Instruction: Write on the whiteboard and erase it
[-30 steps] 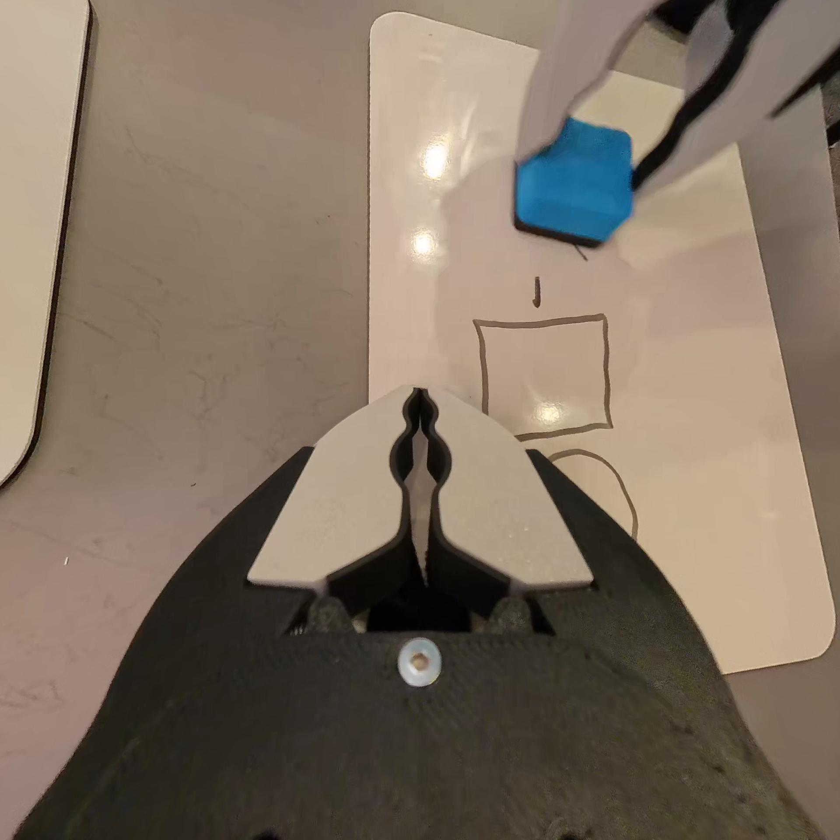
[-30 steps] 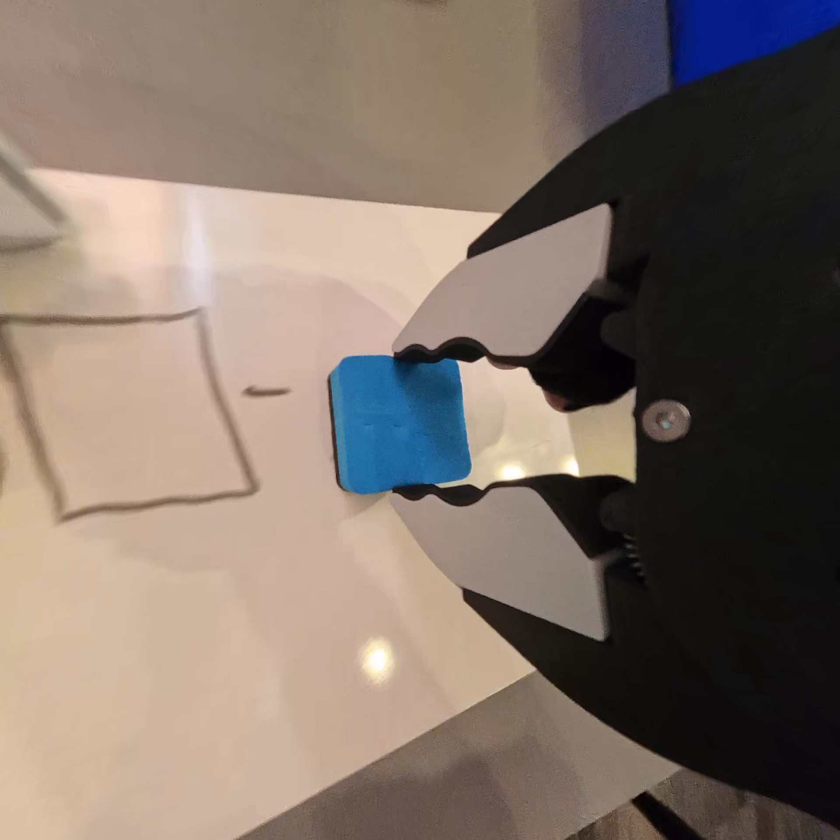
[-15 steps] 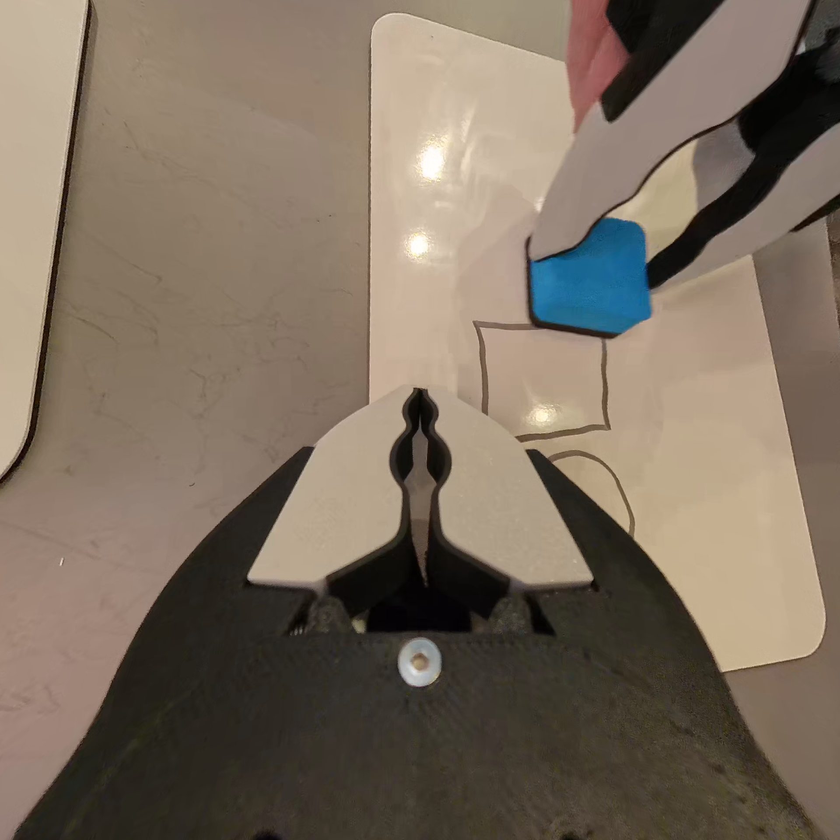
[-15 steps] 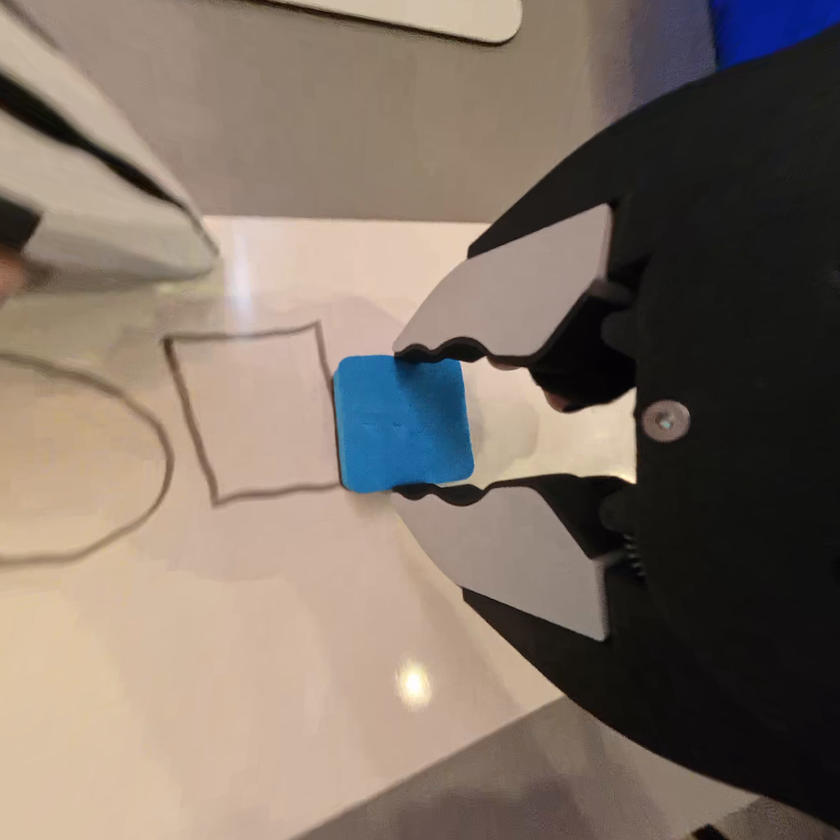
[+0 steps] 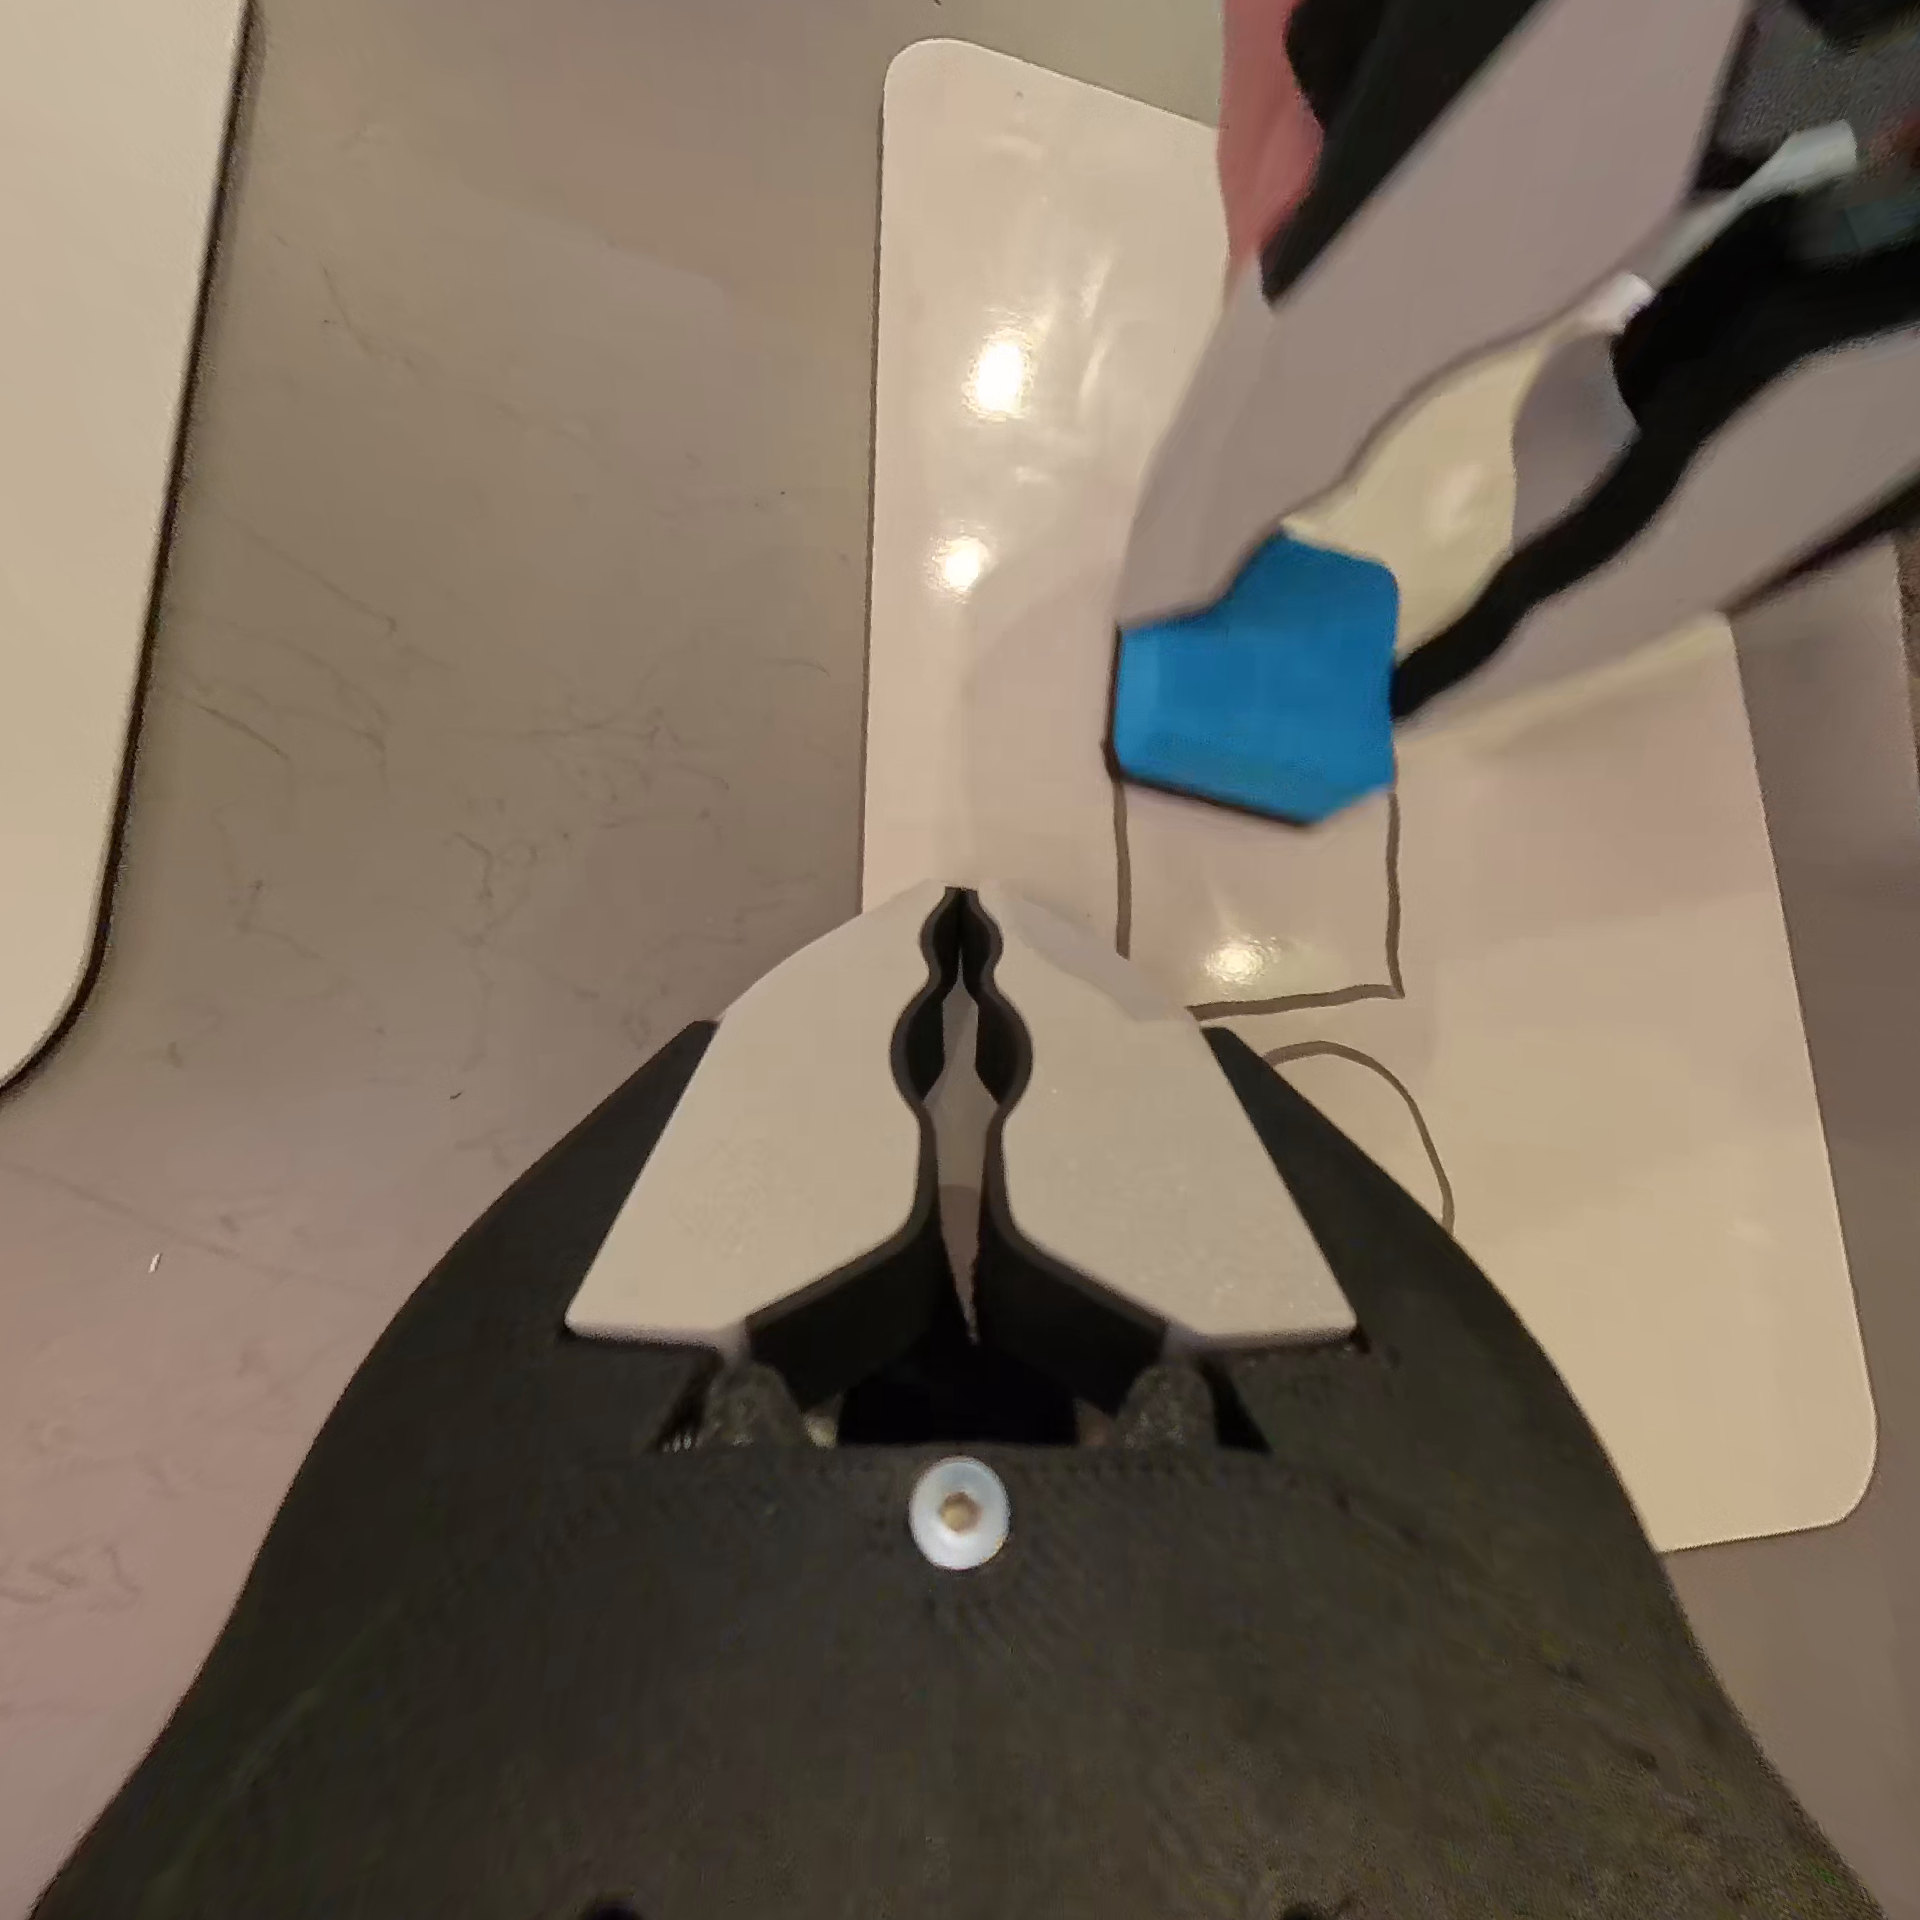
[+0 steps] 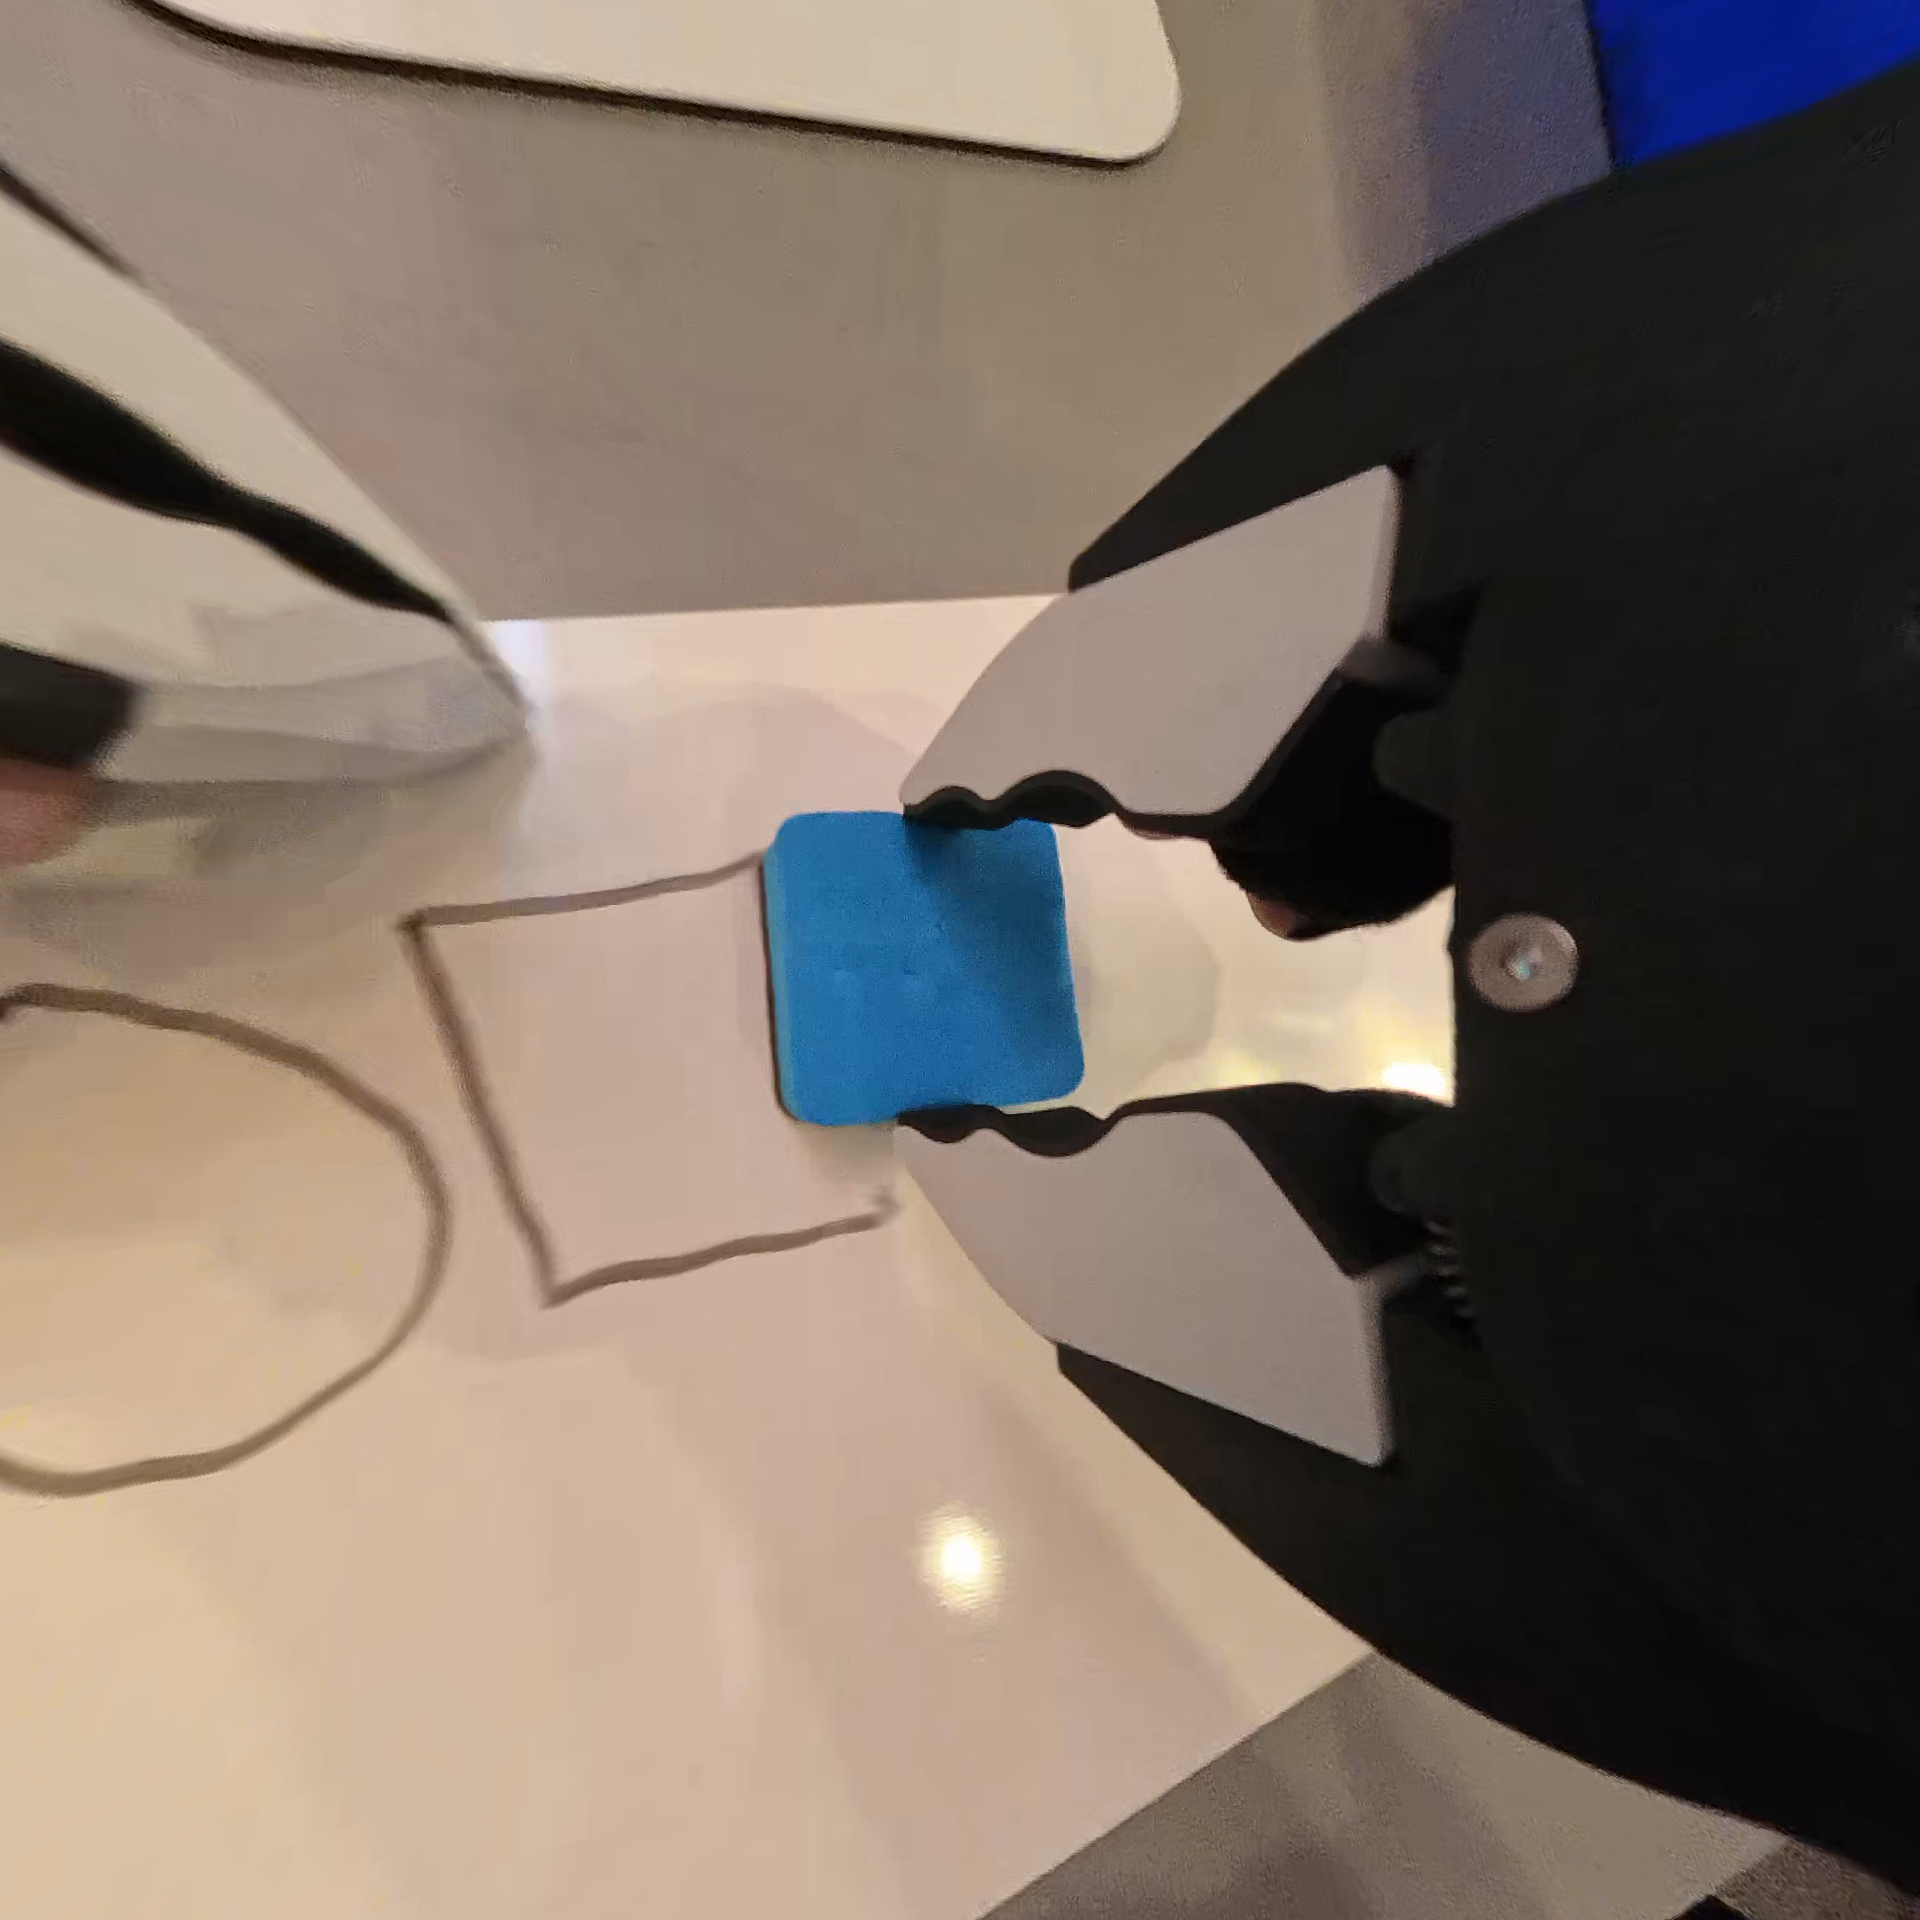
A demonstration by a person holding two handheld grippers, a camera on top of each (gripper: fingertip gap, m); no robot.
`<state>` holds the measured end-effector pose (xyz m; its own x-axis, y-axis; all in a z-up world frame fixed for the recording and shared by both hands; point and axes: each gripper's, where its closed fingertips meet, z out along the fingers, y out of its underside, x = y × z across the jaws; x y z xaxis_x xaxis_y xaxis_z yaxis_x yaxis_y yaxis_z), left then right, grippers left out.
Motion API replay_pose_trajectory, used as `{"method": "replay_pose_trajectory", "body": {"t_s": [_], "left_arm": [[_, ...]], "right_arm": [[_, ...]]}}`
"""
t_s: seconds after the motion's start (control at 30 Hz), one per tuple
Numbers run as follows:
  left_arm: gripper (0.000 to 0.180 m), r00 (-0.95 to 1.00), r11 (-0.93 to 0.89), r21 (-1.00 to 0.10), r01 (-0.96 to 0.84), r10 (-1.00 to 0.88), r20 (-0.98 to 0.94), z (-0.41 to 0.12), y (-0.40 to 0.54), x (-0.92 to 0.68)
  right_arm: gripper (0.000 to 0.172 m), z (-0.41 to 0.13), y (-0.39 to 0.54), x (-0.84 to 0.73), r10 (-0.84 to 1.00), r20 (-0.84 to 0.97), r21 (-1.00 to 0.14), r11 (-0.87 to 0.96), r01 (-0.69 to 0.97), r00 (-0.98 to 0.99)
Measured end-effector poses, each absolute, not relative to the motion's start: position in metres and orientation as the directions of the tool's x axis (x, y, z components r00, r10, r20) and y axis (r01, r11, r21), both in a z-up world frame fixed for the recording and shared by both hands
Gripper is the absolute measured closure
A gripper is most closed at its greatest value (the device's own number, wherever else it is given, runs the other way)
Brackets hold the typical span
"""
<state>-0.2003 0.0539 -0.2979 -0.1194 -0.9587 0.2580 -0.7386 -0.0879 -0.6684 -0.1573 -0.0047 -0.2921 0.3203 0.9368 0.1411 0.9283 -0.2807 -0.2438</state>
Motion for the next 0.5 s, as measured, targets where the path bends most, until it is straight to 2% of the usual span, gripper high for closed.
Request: {"method": "replay_pose_trajectory", "body": {"t_s": [0.1, 0.2, 0.37, 0.5], "left_arm": [[0.180, -0.104, -0.080, -0.672, -0.736, -0.968, 0.230, -0.298, 0.056, -0.200], [0.180, -0.099, -0.089, -0.670, -0.737, -0.966, 0.237, -0.298, 0.056, -0.200], [0.180, -0.097, -0.095, -0.671, -0.735, -0.965, 0.243, -0.298, 0.057, -0.200], [0.180, -0.095, -0.107, -0.667, -0.737, -0.961, 0.258, -0.298, 0.057, -0.200]], "right_arm": [[0.119, -0.292, -0.020, -0.177, 0.961, 0.119, -0.267, -0.210, 0.941, 0.248], [0.119, -0.292, -0.010, -0.160, 0.948, 0.101, -0.244, -0.271, 0.931, 0.302], [0.119, -0.292, -0.011, -0.179, 0.966, 0.112, -0.237, -0.203, 0.950, 0.234], [0.118, -0.293, 0.005, -0.172, 0.950, 0.102, -0.251, -0.262, 0.932, 0.295]]}}
